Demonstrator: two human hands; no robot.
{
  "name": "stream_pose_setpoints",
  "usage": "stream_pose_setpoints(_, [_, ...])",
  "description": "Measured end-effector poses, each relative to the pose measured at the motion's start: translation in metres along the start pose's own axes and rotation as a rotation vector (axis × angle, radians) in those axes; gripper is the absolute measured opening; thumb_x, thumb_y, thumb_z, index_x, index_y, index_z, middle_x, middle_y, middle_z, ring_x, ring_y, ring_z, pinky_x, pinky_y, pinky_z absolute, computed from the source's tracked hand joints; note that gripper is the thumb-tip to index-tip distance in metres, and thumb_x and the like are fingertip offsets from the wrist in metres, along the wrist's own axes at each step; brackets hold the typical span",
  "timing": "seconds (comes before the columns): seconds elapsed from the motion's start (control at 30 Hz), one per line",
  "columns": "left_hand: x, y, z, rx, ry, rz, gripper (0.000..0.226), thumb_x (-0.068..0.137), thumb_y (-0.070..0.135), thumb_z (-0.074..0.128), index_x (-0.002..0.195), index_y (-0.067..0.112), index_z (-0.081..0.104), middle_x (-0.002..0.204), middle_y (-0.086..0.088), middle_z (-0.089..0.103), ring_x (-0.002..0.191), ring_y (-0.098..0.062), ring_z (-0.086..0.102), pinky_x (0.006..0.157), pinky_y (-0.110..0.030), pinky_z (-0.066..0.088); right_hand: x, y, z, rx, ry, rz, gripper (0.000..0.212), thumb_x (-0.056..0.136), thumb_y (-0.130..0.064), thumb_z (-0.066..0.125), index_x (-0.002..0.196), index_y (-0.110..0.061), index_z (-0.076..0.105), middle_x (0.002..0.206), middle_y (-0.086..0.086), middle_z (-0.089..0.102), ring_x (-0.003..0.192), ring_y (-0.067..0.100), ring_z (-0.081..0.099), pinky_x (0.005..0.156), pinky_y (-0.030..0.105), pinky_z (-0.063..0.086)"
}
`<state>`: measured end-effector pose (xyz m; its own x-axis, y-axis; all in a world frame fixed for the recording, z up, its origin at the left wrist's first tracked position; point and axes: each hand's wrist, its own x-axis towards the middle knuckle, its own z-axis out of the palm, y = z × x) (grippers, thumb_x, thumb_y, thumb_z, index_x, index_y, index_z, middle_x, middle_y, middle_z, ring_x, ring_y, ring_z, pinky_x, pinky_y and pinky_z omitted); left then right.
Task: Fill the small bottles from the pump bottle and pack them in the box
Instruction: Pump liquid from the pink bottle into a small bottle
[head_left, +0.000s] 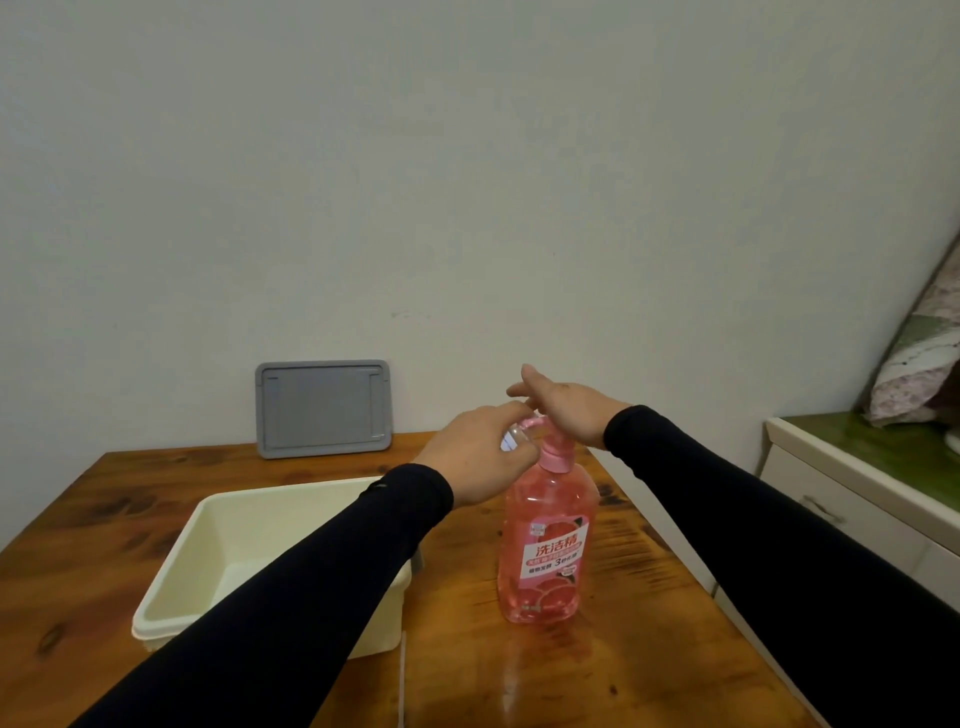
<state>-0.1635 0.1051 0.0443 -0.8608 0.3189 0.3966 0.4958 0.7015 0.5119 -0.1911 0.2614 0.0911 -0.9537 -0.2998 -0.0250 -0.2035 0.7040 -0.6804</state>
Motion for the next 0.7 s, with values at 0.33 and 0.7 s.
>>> stream_pose_setpoints(0.33, [-0.001, -0.001, 0.000, 0.006, -0.018, 0.007, 0.043, 0.088, 0.043, 0.049, 0.130, 0.032, 0.049, 0.124, 0.004, 0.059, 0.093, -0.006, 0.048, 0.070, -0.019, 0.037, -0.002, 0.001, 0.002, 0.013, -0.003, 0.010, 0.067, 0.094, -0.064, 0.012, 0.141, -0.028, 0.043, 0.145, 0.009, 0.044, 0.128, 0.025, 0.044, 0.105, 0.037, 0.029])
stream_pose_setpoints(0.7, [-0.004, -0.005, 0.007, 0.026, -0.032, 0.011, 0.045, 0.089, 0.041, 0.048, 0.133, 0.033, 0.046, 0.123, 0.003, 0.060, 0.095, -0.008, 0.053, 0.072, -0.020, 0.042, 0.001, 0.010, 0.011, -0.056, 0.008, 0.030, 0.067, 0.095, -0.064, 0.012, 0.138, -0.028, 0.048, 0.142, 0.006, 0.049, 0.122, 0.022, 0.049, 0.099, 0.034, 0.033])
